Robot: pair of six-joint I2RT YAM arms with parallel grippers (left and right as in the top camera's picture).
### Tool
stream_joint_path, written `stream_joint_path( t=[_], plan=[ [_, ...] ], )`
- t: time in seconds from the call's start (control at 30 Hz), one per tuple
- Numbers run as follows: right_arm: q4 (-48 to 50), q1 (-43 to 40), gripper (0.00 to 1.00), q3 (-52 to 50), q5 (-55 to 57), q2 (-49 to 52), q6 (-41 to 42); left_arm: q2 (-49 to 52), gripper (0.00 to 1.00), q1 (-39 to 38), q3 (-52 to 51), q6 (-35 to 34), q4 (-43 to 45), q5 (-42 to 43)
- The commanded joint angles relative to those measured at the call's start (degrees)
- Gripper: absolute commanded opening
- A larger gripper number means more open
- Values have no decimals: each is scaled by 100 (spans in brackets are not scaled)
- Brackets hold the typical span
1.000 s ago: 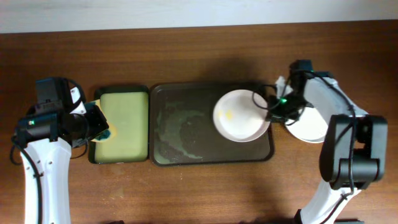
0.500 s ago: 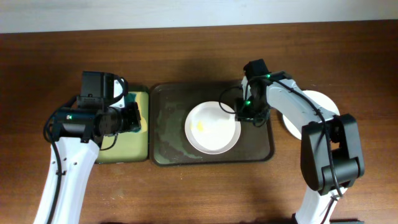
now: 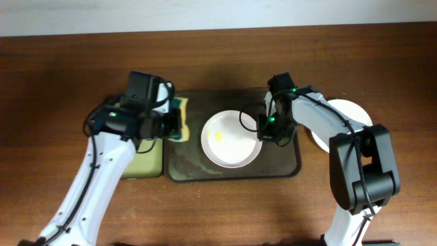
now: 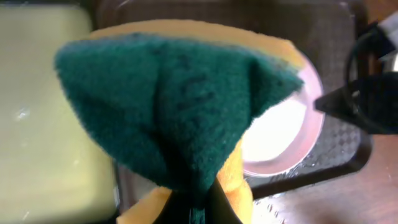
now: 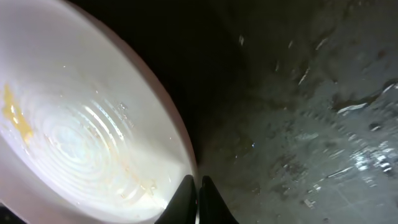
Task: Clean dirty plates on tray and stack at the side
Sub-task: 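Scrub the pink plate surface with the sponge in the left gripper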
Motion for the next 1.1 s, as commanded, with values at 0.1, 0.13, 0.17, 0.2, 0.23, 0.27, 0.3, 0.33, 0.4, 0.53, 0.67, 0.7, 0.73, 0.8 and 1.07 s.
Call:
stream_joint_path(
  t=[0.1, 0.13, 0.17, 0.2, 0.23, 0.27, 0.3, 0.33, 0.4, 0.53, 0.67, 0.7, 0.73, 0.8, 1.07],
  plan=[
    [-136, 24, 25, 114, -487, -46, -164, 999, 0, -590, 140, 138, 566, 754],
    [-98, 24, 21, 114, -485, -46, -249, 1143, 0, -590, 232, 225, 570, 813],
    [-63, 24, 10, 114, -424, -46, -293, 1250, 0, -592, 260, 240, 610, 835],
    [-35, 26, 9, 114, -352, -44, -308, 1408, 0, -616, 258, 240, 697, 828],
    [-37, 26, 9, 114, -332, -44, -310, 1495, 0, -651, 258, 243, 763, 828],
    [-37, 26, 9, 114, -332, -44, -313, 1624, 0, -704, 258, 243, 881, 831],
    [-35, 26, 6, 114, -332, -44, -313, 1751, 0, -761, 258, 243, 1008, 826],
    [-37, 26, 4, 114, -332, -44, -313, 1932, 0, -824, 258, 243, 1145, 728],
    [-37, 26, 4, 114, -332, -44, -310, 2184, 0, -841, 258, 240, 1403, 680],
    [-35, 31, 4, 114, -291, -44, -308, 2535, 0, -841, 258, 240, 1471, 286],
    [0, 31, 4, 114, -289, -37, -308, 2970, 0, -931, 258, 238, 1617, 273],
    [24, 31, 4, 114, -291, -35, -308, 3132, 0, -986, 258, 238, 1711, 271],
    [28, 33, 4, 114, -291, -33, -308, 3254, 0, -1023, 258, 236, 1786, 273],
    [26, 31, 4, 114, -289, -33, -308, 3602, 0, -1141, 258, 195, 1871, 280],
    [72, 33, 4, 111, -291, -33, -306, 3982, 0, -1812, 258, 201, 1462, 1150]
  ],
)
